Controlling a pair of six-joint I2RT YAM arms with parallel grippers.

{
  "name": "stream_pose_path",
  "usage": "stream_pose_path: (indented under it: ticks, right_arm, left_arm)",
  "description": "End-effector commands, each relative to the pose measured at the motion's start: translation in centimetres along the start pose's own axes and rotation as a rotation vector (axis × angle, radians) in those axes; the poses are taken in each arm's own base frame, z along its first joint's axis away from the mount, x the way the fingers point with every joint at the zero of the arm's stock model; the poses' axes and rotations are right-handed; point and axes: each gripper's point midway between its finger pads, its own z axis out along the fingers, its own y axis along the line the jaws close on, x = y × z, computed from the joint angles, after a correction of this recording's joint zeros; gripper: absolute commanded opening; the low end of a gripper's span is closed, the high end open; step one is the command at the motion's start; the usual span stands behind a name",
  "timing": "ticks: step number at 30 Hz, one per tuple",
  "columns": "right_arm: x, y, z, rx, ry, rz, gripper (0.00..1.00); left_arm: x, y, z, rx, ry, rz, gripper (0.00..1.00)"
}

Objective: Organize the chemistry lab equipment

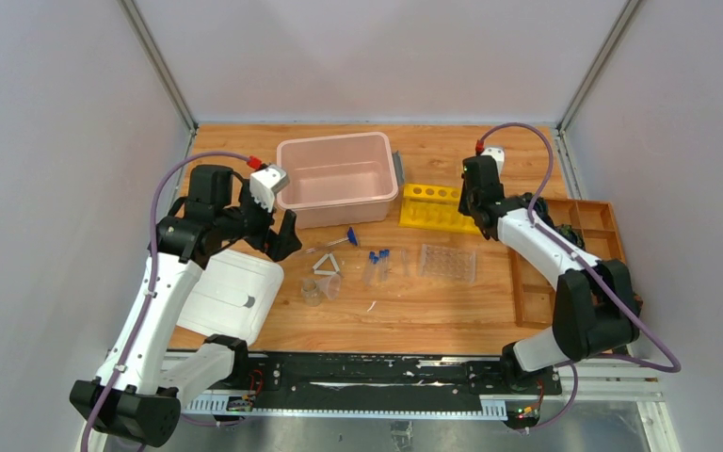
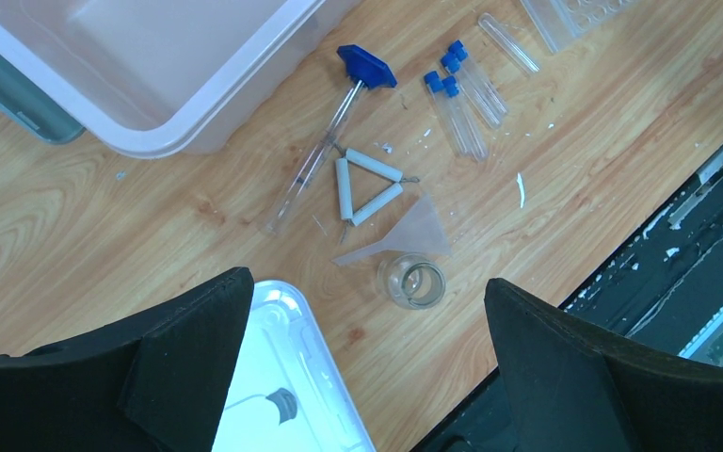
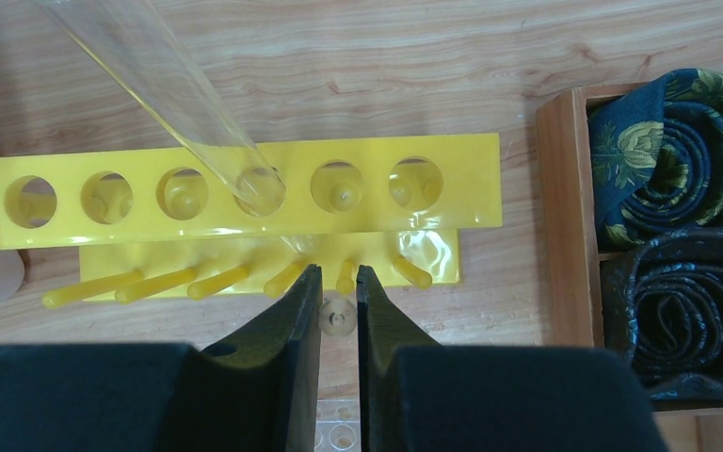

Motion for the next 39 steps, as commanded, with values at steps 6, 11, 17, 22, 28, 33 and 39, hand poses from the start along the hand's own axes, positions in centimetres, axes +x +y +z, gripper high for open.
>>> stream_pose_path:
  ticks: [6,11,17,22,28,33,39]
  right_arm:
    - [1.8,-0.5,0.5,-0.001,0.039,0.041,0.00]
    - [2.4,-0.6,0.6,0.003,0.056,0.054,0.00]
    - [1.0,-1.1,0.6,0.048,0.040,0.044,0.00]
    - [1.0,-0.5,0.4,0.010,0.051,0.062,0.00]
    - [2.7,0.5,-0.7,-0.047,0.078,0.063,0.00]
    - [3.0,0.8,-1.9,-0.077,0.069,0.066,0.00]
    - [0.6,0.0,-2.4,-0.034,0.003,0.062,0.00]
  left_arm:
    - [0.3,-0.4,0.3,0.025,0.003,0.016,1.00]
    - [0.1,-0.4,0.3,0.028,0.000,0.016,1.00]
    - [-0.3,-1.4,0.0,0.073,-0.022,0.014,1.00]
    - [-0.4,-1.2,0.0,0.065,-0.023,0.022,1.00]
    - [-0.3,-1.0,0.3,0.067,-0.010,0.017,1.00]
    - [-0.5,-1.0,0.5,0.076,-0.009,0.011,1.00]
    - [-0.7,-1.1,0.5,0.084,-0.011,0.004,1.00]
